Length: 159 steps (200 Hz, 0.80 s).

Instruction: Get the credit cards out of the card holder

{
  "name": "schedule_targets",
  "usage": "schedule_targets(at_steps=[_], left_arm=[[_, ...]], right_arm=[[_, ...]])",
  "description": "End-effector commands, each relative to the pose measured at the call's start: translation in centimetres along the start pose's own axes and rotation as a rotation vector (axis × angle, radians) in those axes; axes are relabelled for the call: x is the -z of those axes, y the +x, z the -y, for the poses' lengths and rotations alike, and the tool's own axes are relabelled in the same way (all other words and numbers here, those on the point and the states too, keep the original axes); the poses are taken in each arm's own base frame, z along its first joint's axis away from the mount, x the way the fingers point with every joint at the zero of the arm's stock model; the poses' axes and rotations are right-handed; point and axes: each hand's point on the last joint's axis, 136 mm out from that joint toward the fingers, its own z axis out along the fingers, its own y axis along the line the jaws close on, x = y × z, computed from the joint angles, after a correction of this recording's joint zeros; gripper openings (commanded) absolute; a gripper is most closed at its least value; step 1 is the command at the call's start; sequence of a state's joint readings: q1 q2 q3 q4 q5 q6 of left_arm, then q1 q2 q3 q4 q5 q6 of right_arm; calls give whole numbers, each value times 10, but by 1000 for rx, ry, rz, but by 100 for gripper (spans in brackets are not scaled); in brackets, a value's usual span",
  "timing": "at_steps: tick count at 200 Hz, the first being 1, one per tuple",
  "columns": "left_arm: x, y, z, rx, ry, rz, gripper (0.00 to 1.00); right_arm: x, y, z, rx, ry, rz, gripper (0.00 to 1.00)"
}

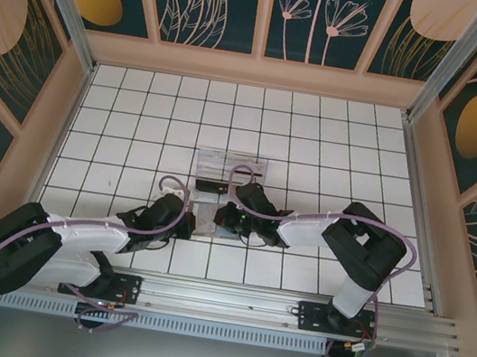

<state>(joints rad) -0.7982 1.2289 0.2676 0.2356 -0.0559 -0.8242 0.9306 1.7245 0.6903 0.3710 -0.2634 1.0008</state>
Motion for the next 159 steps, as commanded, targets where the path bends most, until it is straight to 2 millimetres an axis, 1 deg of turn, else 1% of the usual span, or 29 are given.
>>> schedule_targets(at_steps=[1,29,51,70,99,159], left_arm=[[-3,6,-11,6,-52,-22,0],[-3,6,-11,9,-51,-24,0],[-3,4,-9,6,-47,-21,0],[-3,4,-7,5,-40,-21,0],[-3,3,-6,6,-34,-21,0],[-3,3,-5,4,-29,-21,0]], right_arm=[[9,-4,10,2,17,27,6],[13,-4,14,2,20,33,6],[12,-4,13,5,15,30,7],[9,-3,8,10,-5,18,15],[7,-3,3,16,-23,13,22],[3,-3,-4,27,-45,1,21]])
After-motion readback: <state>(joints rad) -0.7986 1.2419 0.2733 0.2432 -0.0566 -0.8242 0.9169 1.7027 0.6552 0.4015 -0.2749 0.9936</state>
